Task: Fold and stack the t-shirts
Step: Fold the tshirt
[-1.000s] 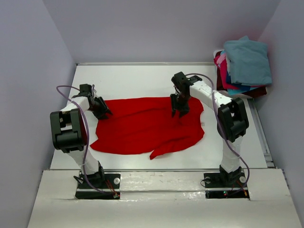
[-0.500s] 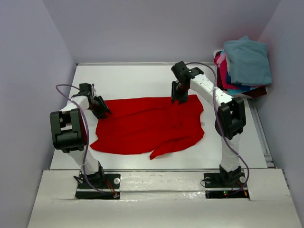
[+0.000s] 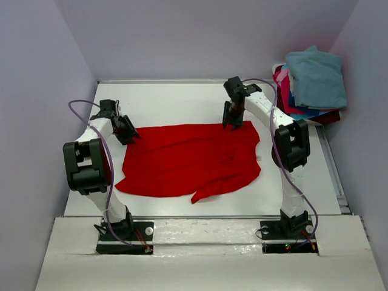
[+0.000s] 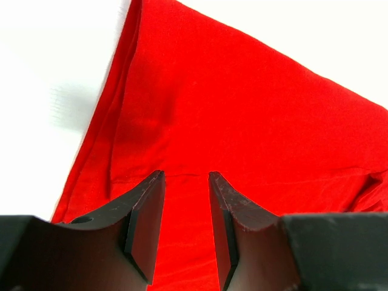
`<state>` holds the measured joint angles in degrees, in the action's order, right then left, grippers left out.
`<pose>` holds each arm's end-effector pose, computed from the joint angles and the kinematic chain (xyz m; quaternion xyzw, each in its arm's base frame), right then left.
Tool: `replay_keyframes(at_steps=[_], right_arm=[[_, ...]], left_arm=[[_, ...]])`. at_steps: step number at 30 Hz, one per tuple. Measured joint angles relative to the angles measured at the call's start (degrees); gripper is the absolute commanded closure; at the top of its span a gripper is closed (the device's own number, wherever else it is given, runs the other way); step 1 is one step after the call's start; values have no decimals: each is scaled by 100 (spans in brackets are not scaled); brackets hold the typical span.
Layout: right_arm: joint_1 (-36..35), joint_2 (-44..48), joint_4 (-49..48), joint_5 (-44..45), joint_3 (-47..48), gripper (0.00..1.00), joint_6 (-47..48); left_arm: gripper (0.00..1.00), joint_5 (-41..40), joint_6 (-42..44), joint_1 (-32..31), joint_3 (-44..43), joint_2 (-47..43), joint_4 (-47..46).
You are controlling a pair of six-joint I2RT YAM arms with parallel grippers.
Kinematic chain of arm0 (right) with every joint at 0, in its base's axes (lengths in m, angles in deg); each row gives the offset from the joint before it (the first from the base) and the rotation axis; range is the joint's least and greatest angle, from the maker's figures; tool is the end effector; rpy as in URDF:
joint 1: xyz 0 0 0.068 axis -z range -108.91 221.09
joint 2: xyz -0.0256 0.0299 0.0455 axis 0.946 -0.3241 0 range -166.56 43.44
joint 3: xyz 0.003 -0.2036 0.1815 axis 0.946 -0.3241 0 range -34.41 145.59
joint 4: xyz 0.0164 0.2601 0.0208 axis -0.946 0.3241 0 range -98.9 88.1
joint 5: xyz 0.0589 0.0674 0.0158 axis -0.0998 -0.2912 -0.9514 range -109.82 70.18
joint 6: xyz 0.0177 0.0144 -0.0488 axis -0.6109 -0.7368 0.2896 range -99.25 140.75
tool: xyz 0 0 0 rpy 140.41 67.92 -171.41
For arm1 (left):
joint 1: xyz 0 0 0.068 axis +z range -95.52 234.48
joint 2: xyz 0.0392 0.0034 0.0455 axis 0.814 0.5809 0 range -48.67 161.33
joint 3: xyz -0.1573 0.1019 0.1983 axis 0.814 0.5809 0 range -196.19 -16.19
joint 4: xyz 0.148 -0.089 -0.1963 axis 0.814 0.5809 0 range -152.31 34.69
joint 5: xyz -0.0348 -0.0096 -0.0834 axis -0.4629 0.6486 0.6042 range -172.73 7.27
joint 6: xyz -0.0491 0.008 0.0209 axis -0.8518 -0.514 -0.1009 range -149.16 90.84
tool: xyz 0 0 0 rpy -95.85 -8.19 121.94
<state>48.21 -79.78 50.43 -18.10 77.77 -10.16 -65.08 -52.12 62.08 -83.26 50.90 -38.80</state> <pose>0.4182 0.1753 0.2432 0.0716 0.9827 0.0639 0.1587 0.3614 0.0372 0.2033 -0.2057 0.9234 -0.1840 0.2666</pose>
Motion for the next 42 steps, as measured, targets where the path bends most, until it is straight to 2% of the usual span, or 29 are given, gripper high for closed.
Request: replay_keyframes(at_steps=[4, 10, 13, 19, 25, 42], right_arm=[[125, -2, -22, -20, -343, 57, -63], [391, -26, -98, 11, -310, 57, -157], [487, -111, -118, 24, -155, 57, -216], [568, -726, -107, -4, 728, 57, -258], [573, -1097, -68, -131, 1071, 58, -256], [1126, -988, -166, -323, 149, 58, -256]], left_arm=[[54, -9, -2, -9, -35, 46, 11], [54, -13, -11, -48, -334, 367, 33], [54, -15, -33, -50, -431, 479, 33], [54, -11, -79, -85, -713, 723, 44], [54, 11, -122, -136, -1001, 1003, 61], [53, -42, -160, -164, -1513, 1615, 267]])
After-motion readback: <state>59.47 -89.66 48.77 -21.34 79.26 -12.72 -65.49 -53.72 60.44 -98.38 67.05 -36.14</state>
